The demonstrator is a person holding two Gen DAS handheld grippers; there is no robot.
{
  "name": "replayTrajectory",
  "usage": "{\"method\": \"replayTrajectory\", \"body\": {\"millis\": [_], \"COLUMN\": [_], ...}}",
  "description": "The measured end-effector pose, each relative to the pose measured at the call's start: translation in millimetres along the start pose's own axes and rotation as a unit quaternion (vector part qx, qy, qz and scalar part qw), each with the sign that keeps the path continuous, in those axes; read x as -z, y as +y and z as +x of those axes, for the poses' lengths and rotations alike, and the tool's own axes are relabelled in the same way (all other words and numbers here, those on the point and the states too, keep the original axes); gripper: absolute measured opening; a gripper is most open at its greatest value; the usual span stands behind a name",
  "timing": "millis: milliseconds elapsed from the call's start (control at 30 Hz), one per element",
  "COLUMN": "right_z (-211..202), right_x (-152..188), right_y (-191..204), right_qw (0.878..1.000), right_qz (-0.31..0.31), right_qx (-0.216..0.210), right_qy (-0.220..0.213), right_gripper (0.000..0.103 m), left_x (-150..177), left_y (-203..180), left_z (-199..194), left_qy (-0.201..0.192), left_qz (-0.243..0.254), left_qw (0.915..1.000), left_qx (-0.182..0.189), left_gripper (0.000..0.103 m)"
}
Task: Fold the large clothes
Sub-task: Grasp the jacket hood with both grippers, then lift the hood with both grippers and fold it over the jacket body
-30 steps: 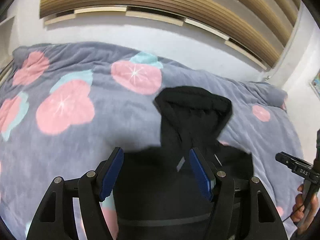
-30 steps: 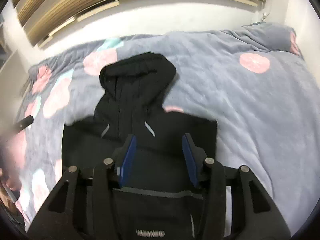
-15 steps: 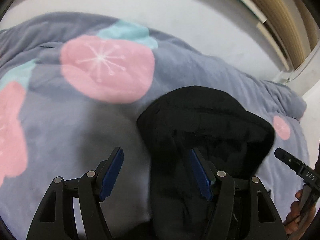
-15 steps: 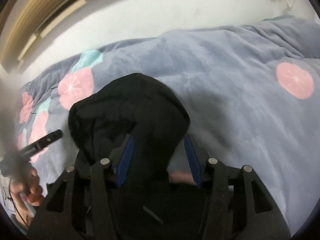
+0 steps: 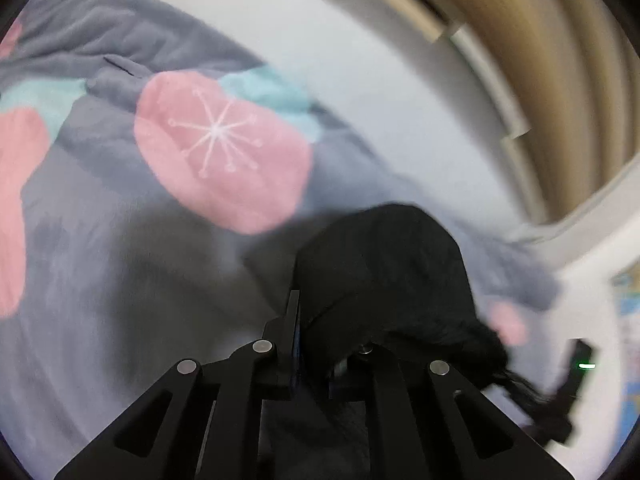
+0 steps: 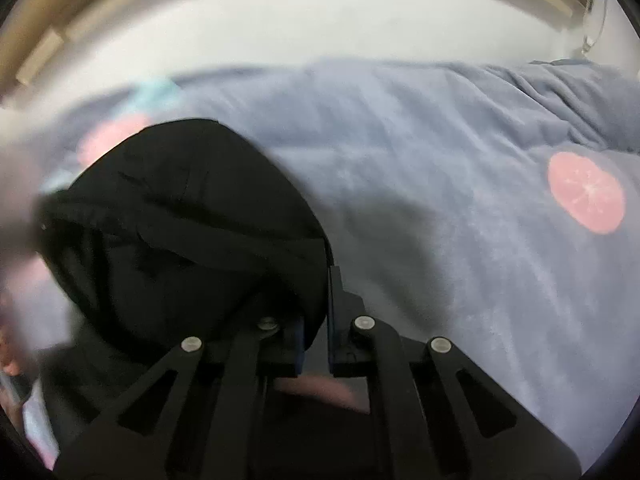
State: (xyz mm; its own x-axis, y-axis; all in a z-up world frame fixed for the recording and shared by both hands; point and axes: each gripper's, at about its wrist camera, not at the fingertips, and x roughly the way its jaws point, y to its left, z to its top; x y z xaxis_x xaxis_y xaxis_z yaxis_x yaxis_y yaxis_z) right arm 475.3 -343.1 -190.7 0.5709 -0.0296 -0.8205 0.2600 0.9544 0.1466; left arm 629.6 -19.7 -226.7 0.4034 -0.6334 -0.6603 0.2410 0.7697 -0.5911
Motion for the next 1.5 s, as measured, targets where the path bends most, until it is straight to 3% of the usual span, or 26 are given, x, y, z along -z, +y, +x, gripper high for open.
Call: {"method": "replayTrajectory", "body": {"millis": [33, 67, 100, 133, 167, 233, 300, 400, 467, 533, 567, 667, 733, 767, 800, 833, 933, 1000, 1067, 1133, 1300, 1400, 1500], "right_z": [3, 15, 34, 55, 71, 94, 90, 58, 33, 3, -10, -44, -46, -42, -35, -25, 23, 57, 71, 76, 77, 47, 16], "right_x": [4, 8, 12, 18, 23, 36, 37, 32, 31, 25, 20, -7, -26, -33, -37, -42, -37, -13, 11, 29, 23, 19, 18], "right_y": [2, 5, 8, 9, 9, 6, 3, -8, -13, -16, -16, -9, 4, 12, 19, 27, 41, 40, 36, 29, 15, 20, 28], "right_qw": [1.0, 1.0, 0.998, 0.996, 0.994, 0.991, 0.991, 0.993, 0.994, 0.996, 0.997, 0.997, 0.996, 0.996, 0.996, 0.997, 0.995, 0.992, 0.989, 0.989, 0.99, 0.991, 0.991], "right_qz": [-0.007, -0.018, -0.025, -0.031, -0.035, -0.039, -0.037, -0.027, -0.036, -0.041, -0.041, -0.025, -0.022, -0.026, -0.033, -0.041, -0.056, -0.069, -0.079, -0.081, -0.047, -0.072, -0.081], "right_qx": [0.006, 0.01, 0.011, 0.014, 0.015, 0.017, 0.011, -0.016, -0.027, -0.033, -0.037, -0.076, -0.088, -0.085, -0.076, -0.066, -0.069, -0.055, -0.057, -0.057, -0.064, -0.053, -0.08], "right_qy": [0.003, 0.02, 0.05, 0.082, 0.105, 0.128, 0.125, 0.11, 0.097, 0.07, 0.055, 0.0, -0.016, -0.019, -0.019, -0.015, 0.04, 0.093, 0.114, 0.11, 0.117, 0.1, 0.069], "right_gripper": [0.005, 0.005, 0.005, 0.005, 0.005, 0.006, 0.011, 0.017, 0.026, 0.045, 0.047, 0.048, 0.048, 0.048, 0.048, 0.048, 0.046, 0.045, 0.046, 0.047, 0.048, 0.048, 0.048], "left_x": [3, 7, 10, 19, 26, 31, 30, 35, 40, 40, 36, 16, -2, -8, -13, -17, -10, 9, 34, 47, 42, 44, 44], "left_y": [5, 12, 20, 34, 43, 48, 43, 20, 9, -1, -4, -26, -44, -50, -53, -55, -44, -28, -14, -5, -7, -26, -34], "left_z": [2, 18, 38, 67, 82, 83, 69, 34, 13, -9, -21, -49, -51, -46, -38, -23, 33, 63, 78, 80, 82, 62, 36], "left_qy": [0.012, 0.047, 0.09, 0.144, 0.171, 0.157, 0.138, 0.105, 0.103, 0.087, 0.07, 0.005, -0.032, -0.04, -0.038, -0.028, 0.039, 0.089, 0.121, 0.109, 0.104, 0.086, 0.054], "left_qz": [0.007, 0.019, 0.028, 0.035, 0.038, 0.042, 0.056, 0.134, 0.175, 0.199, 0.202, 0.177, 0.159, 0.157, 0.157, 0.158, 0.146, 0.145, 0.156, 0.16, 0.139, 0.162, 0.155], "left_qw": [0.9999, 0.9983, 0.9937, 0.9834, 0.978, 0.9822, 0.9848, 0.9806, 0.9739, 0.97, 0.9707, 0.982, 0.9861, 0.9865, 0.9865, 0.9867, 0.9881, 0.9846, 0.9793, 0.9802, 0.9836, 0.981, 0.9858], "left_qx": [-0.002, -0.03, -0.061, -0.105, -0.113, -0.095, -0.089, -0.096, -0.102, -0.109, -0.109, -0.066, -0.034, -0.027, -0.025, -0.025, -0.026, -0.039, -0.045, -0.043, -0.048, -0.064, -0.036], "left_gripper": [0.009, 0.009, 0.009, 0.009, 0.01, 0.012, 0.014, 0.022, 0.023, 0.023, 0.023, 0.023, 0.024, 0.03, 0.043, 0.046, 0.045, 0.045, 0.045, 0.045, 0.045, 0.045, 0.045]}}
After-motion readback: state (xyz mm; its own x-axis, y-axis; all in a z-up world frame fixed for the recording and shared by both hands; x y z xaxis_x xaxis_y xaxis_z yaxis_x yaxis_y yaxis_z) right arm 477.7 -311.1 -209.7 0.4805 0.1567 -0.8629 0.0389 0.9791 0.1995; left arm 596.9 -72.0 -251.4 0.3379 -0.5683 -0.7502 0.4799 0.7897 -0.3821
